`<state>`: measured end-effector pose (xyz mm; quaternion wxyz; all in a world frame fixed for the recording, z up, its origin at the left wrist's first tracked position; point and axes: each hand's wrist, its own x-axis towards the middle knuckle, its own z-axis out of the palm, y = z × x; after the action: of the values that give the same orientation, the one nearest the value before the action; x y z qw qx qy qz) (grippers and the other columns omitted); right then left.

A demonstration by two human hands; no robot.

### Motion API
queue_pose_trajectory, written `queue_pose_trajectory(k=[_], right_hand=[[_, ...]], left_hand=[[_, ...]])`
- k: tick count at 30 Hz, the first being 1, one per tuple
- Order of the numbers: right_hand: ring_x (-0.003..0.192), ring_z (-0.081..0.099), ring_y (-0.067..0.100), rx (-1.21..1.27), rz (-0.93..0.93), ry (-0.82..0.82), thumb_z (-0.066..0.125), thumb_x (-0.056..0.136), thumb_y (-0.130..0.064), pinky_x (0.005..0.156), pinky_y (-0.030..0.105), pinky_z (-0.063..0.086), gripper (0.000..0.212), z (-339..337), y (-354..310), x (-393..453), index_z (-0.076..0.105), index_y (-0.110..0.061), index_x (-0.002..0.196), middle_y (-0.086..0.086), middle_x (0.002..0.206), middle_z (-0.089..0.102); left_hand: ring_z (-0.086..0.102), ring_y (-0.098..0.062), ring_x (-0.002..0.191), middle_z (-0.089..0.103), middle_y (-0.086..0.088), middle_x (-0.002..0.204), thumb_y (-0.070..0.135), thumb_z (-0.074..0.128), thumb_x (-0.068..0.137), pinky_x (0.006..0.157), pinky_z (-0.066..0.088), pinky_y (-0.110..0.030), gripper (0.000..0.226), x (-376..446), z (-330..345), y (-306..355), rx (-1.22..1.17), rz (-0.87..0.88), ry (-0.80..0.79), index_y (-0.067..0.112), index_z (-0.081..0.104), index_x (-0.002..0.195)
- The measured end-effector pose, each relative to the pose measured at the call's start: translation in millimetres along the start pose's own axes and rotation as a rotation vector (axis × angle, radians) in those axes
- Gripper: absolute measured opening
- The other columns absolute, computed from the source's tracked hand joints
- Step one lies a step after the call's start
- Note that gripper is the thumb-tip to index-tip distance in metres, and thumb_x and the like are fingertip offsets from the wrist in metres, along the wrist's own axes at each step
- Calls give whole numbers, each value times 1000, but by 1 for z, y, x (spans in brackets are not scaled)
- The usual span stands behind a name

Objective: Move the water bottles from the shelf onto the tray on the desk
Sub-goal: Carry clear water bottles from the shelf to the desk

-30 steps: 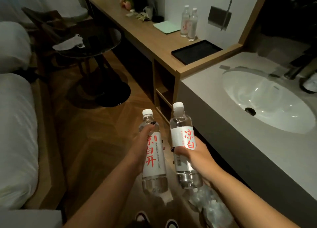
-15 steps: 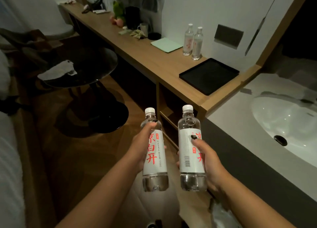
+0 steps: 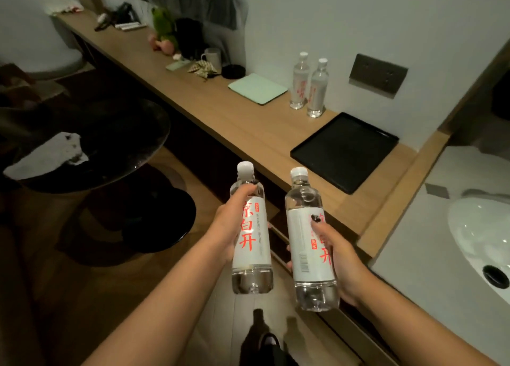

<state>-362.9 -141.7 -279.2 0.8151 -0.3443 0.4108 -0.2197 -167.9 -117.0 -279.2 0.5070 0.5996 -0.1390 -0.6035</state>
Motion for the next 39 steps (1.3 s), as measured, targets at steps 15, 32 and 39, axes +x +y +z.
queue_pose_trajectory(k=[15, 32, 39], right_hand=[[93, 67, 32, -215, -102, 311, 60, 85, -32, 80, 42, 54, 29, 36, -102, 179, 53, -25, 112, 16, 104, 67], [85, 71, 12, -330, -160, 680, 78, 72, -31, 77, 37, 59, 35, 14, -196, 328, 61, -22, 102, -2, 96, 72], [81, 69, 8, -442, -169, 795, 82, 66, -27, 71, 29, 57, 37, -12, -249, 364, 60, -27, 96, -7, 90, 70]], left_hand=[[65, -29, 69, 64, -14, 78, 51, 69, 72, 81, 55, -45, 49, 172, -20, 138, 84, -40, -141, 10, 59, 98], [70, -25, 73, 72, -13, 89, 56, 66, 76, 70, 58, -35, 49, 358, 33, 254, 506, 5, -279, 14, 63, 102], [71, -23, 77, 72, -9, 90, 51, 64, 82, 66, 57, -33, 36, 421, 73, 283, 616, 127, -283, 20, 62, 99]])
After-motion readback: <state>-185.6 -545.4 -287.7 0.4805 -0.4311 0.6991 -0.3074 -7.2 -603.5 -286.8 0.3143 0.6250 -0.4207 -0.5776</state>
